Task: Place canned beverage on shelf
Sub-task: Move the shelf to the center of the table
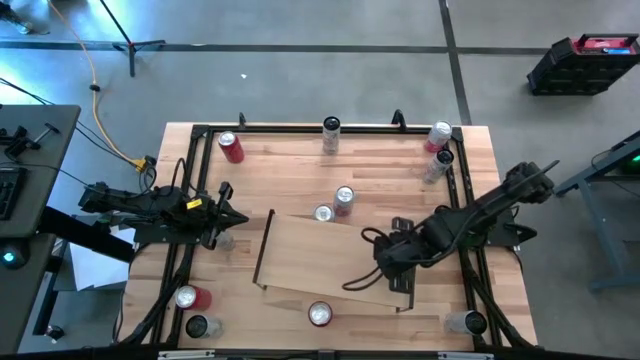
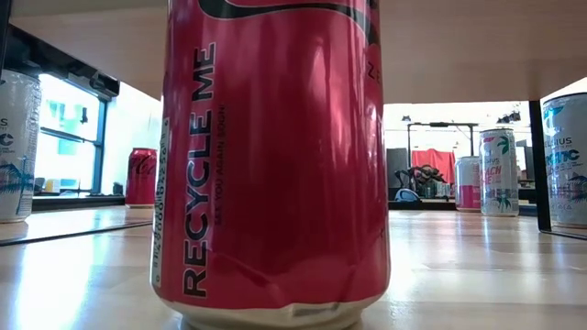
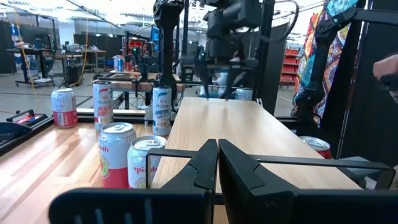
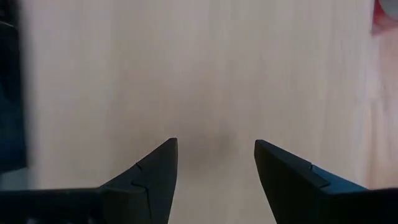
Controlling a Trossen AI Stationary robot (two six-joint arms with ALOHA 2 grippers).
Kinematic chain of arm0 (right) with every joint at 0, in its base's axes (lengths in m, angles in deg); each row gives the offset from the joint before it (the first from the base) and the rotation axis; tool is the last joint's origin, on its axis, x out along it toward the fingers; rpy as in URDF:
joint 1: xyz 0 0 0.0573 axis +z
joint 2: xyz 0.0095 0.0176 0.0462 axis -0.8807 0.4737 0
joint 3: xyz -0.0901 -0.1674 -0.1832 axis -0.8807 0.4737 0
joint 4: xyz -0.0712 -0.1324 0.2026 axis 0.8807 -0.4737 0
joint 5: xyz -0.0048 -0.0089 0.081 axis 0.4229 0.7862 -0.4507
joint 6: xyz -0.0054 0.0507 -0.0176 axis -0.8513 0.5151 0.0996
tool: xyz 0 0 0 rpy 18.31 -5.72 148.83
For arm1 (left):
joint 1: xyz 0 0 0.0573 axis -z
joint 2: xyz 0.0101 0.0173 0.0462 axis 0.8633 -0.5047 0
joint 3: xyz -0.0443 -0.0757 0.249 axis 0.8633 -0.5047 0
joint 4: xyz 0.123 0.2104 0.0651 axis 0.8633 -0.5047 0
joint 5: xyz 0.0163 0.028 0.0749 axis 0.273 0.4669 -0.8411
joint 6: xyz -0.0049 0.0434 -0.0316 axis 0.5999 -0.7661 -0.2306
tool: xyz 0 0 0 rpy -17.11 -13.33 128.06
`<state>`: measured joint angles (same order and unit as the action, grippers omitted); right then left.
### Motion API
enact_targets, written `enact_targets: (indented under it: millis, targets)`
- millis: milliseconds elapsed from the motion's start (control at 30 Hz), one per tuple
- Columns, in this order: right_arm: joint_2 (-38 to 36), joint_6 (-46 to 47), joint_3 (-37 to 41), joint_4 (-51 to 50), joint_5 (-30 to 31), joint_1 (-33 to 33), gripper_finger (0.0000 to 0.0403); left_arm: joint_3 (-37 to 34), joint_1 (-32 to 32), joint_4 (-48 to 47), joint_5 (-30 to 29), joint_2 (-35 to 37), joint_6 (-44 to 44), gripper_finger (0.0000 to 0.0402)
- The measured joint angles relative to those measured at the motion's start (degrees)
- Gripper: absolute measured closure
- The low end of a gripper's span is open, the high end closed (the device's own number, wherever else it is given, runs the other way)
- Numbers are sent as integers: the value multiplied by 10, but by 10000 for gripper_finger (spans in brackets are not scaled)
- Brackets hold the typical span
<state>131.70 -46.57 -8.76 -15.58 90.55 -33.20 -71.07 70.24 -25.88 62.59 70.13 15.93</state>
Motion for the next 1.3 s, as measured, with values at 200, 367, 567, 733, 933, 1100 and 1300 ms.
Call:
enact_targets:
  millis: [200, 367, 567, 733, 933, 1100, 1300]
  targets:
    - [0, -27, 6, -49, 93, -25, 205, 0, 0, 0, 0, 0, 0, 396]
    - [-1, -63, 6, -53, 140, -54, 205, 0, 0, 0, 0, 0, 0, 396]
    - [-1, -67, -4, -16, 48, -52, 206, 0, 0, 0, 0, 0, 0, 396]
    - [-1, -45, -3, -11, -15, -29, 206, 0, 0, 0, 0, 0, 0, 396]
    - [-4, -22, 21, -21, -22, -14, 206, 0, 0, 0, 0, 0, 0, 396]
    - [-4, -86, 17, -40, 48, -23, 206, 0, 0, 0, 0, 0, 0, 396]
    - [0, -145, -25, -29, 114, -36, 206, 0, 0, 0, 0, 0, 0, 396]
